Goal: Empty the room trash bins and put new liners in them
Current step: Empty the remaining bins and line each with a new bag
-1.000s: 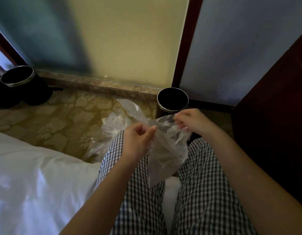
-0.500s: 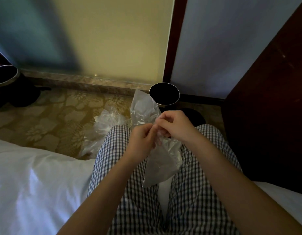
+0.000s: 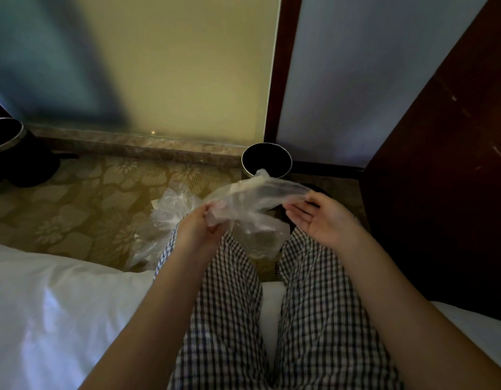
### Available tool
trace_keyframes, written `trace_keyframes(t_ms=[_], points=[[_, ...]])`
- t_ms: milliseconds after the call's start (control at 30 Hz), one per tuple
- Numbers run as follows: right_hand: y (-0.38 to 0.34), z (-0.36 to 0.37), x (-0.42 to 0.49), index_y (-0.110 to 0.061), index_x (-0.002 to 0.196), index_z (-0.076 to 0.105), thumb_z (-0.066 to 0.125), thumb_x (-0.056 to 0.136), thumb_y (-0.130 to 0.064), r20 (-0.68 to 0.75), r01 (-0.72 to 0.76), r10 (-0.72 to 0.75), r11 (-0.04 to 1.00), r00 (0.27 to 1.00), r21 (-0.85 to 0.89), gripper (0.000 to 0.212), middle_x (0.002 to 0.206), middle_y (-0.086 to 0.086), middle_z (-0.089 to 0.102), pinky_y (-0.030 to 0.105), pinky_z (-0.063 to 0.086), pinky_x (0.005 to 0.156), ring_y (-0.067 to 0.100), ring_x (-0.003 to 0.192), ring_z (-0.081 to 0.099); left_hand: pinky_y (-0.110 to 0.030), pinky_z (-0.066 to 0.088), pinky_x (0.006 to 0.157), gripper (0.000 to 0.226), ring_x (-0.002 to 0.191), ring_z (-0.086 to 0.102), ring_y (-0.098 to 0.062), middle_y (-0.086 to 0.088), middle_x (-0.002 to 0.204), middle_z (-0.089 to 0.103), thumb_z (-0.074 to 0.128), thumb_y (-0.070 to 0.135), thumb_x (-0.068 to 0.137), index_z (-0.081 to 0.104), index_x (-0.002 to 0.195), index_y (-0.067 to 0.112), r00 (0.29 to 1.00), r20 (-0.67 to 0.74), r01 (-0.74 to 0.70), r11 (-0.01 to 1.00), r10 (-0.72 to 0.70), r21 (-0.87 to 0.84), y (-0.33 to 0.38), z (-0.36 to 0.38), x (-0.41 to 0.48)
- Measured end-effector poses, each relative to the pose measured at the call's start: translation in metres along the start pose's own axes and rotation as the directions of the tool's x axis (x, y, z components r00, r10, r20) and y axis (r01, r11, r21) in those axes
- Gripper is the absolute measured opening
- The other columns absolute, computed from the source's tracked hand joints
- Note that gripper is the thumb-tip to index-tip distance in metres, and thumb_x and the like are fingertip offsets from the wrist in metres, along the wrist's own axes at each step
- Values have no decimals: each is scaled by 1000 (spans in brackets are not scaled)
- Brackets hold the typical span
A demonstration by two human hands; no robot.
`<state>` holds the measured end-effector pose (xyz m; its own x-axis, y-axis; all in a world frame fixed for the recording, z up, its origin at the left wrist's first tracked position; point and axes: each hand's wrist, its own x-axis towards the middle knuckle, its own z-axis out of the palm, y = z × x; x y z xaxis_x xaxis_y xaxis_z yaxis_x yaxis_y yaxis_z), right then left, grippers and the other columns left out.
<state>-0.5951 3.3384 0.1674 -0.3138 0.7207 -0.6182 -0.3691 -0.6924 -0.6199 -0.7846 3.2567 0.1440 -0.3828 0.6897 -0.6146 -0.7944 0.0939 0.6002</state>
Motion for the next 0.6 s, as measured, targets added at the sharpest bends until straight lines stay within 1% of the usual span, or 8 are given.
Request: trace_keyframes(t_ms=[100,200,267,333,400,500,533,600], points=[[-7,-15,12,-2,99,53,41,100,-11,-82,22,-9,987,997,159,15,96,17,62,35,57,61,25,85,61,-17,53,47,23,61,60,-10,0,55,62,43,8,96,55,77,7,999,-39,29,997,-32,-76,11,4,0],[-16,-20,17,-1,94,52,38,101,-11,-139,72,-36,961,990,269,19,93,16,61,34,56,69,24,81,61,-19,54,49,26,67,53,-11,-1,69,54,39,7,95,48,71,8,998,16,57,991,-55,-123,21,4,7],[-23,-23,19,0,86,52,37,100,-10,-181,114,-53,931,982,347,22,84,14,63,33,53,77,22,73,62,-18,53,50,28,58,50,-8,1,67,48,36,8,96,47,70,10,995,59,91,985,-83,-150,25,1,13],[-29,-26,20,0,77,52,39,99,-5,-215,157,-76,906,974,392,26,61,11,65,24,56,59,17,52,65,-17,51,46,33,43,48,-6,3,51,46,35,11,98,44,66,11,994,52,99,987,-93,-129,27,-2,18],[-36,-33,22,-3,66,49,38,91,7,-232,189,-94,881,968,433,28,40,5,55,18,47,38,10,32,54,-17,49,43,35,37,49,-5,4,42,45,36,11,98,41,64,12,997,3,73,992,-73,-101,29,-6,21],[-44,-46,25,-6,42,43,38,64,10,-184,212,-142,867,973,450,28,31,-3,35,10,29,31,4,23,32,-17,50,43,26,40,58,-7,-1,47,57,41,6,96,49,71,6,996,-81,38,997,-44,-72,34,-17,27],[-46,-51,25,-9,38,41,38,65,9,-193,220,-148,872,970,437,32,31,-4,32,9,26,31,3,23,29,-18,51,45,23,42,59,-8,-2,51,59,42,5,95,52,74,5,994,-100,33,994,-43,-104,35,-22,29],[-50,-62,28,-11,51,39,36,86,6,-246,225,-133,889,960,399,40,31,-5,32,10,26,29,3,23,30,-17,52,49,22,46,61,-7,-3,57,61,43,6,96,54,77,5,995,-99,9,983,-28,-183,37,-24,30]])
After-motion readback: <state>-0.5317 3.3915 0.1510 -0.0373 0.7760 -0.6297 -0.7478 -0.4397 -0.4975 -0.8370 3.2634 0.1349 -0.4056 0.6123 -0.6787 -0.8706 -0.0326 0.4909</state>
